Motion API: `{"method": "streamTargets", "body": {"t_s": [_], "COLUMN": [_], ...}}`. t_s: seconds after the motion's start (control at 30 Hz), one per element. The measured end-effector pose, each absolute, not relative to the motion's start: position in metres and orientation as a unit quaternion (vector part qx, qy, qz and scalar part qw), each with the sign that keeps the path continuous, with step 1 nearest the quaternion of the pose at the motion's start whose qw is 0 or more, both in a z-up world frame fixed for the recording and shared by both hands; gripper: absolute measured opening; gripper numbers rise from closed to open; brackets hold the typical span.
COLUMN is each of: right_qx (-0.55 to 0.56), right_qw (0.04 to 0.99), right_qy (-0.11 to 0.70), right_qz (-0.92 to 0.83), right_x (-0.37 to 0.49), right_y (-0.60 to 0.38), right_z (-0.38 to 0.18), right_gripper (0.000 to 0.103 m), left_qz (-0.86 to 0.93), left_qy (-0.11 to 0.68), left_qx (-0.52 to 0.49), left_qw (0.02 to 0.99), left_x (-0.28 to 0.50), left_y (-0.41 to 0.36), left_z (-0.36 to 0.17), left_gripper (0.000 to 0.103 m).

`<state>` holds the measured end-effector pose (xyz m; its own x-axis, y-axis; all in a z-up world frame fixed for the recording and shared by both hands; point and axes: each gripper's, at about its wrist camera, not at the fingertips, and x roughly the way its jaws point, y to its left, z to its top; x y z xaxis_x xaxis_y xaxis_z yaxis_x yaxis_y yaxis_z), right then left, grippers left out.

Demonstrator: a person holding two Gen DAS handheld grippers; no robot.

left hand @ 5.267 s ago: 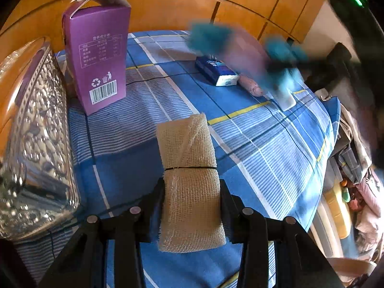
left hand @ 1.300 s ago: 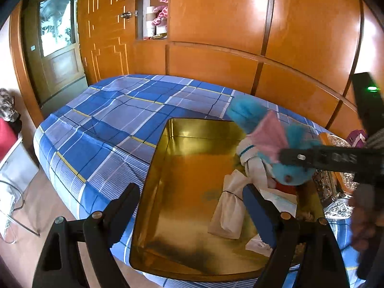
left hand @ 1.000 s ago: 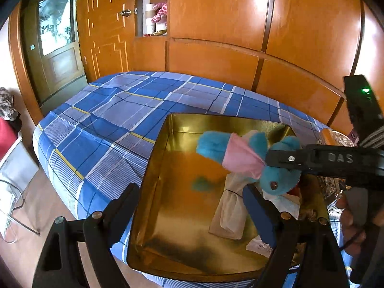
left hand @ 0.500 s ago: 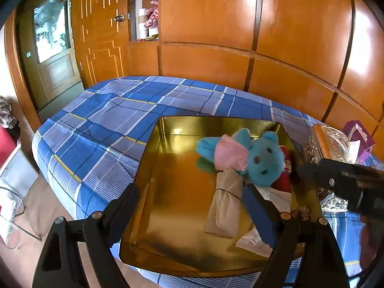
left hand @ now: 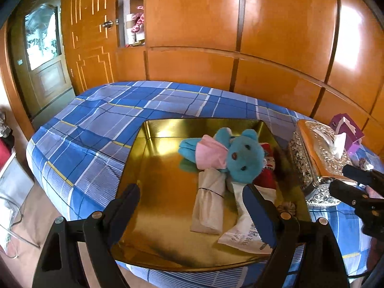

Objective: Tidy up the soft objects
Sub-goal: 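Move both grippers back toward the remaining items on the bed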

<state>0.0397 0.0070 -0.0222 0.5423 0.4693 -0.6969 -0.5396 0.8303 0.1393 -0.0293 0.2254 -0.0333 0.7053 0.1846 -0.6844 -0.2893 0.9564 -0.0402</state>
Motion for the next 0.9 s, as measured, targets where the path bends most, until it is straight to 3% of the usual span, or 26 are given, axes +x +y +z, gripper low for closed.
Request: {"method": "streamTargets", "body": {"t_s": [0.9], "right_qx": [0.000], "right_qw": [0.898], "right_qy": [0.426], "right_qz": [0.109], "right_x": [0.027], "right_y": [-0.159], "right_z": [-0.058], "right_gripper": [0.076], "left_qz": [0.039], "left_qy": [0.343], "left_qx": [-0.019], "left_qw": [0.938], "left_x": [-0.028], "left_y": [0.164], "left_z": [-0.014], "left_gripper": [0.088]}}
